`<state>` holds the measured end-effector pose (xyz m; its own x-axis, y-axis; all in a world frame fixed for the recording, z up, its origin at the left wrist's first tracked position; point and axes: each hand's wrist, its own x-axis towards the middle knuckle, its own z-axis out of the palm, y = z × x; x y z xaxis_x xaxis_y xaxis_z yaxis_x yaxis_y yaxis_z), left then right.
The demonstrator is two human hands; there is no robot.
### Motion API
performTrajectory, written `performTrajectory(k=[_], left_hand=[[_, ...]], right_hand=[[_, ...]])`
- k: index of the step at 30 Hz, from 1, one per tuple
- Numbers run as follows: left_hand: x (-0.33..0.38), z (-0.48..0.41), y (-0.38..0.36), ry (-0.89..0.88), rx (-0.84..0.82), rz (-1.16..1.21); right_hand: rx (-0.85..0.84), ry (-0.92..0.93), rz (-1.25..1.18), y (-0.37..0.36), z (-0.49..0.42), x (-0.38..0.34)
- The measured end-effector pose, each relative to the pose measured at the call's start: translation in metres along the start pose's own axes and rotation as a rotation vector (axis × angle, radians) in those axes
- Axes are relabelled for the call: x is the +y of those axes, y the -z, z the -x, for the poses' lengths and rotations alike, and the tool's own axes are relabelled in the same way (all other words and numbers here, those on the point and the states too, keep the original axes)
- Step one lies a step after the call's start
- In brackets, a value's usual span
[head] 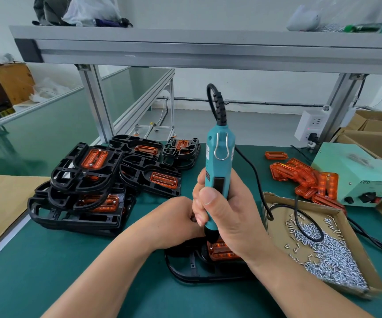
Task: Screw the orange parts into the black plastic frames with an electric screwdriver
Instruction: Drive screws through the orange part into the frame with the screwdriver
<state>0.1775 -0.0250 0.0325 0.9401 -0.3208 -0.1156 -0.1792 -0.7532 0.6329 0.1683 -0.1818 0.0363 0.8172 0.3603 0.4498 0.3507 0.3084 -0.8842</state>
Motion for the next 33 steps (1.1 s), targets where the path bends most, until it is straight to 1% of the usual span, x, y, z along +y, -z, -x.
performTrajectory(k=[3,9,14,33], left_hand=[[0.0003,0.0003,0.0005,-0.018,-0.001,0.010],[0.0036,0.0018,0.0008,-0.002,-0.008,0.011],[0.0042,0.0022,0.0013,0.022,-0.015,0.027],[0.0097,0.0053,0.0037,0.034,-0.029,0.022]], right_hand=[[-0.024,-0.013,-0.005,0.0003,0.0002,0.0006],[-0.016,-0.012,-0.022,0.0022,0.0009,-0.0009],[-0.027,0.009,0.051,0.0020,0.0030,0.0003],[0.029,0.034,0.081,0.0009,0.0061,-0.0074]])
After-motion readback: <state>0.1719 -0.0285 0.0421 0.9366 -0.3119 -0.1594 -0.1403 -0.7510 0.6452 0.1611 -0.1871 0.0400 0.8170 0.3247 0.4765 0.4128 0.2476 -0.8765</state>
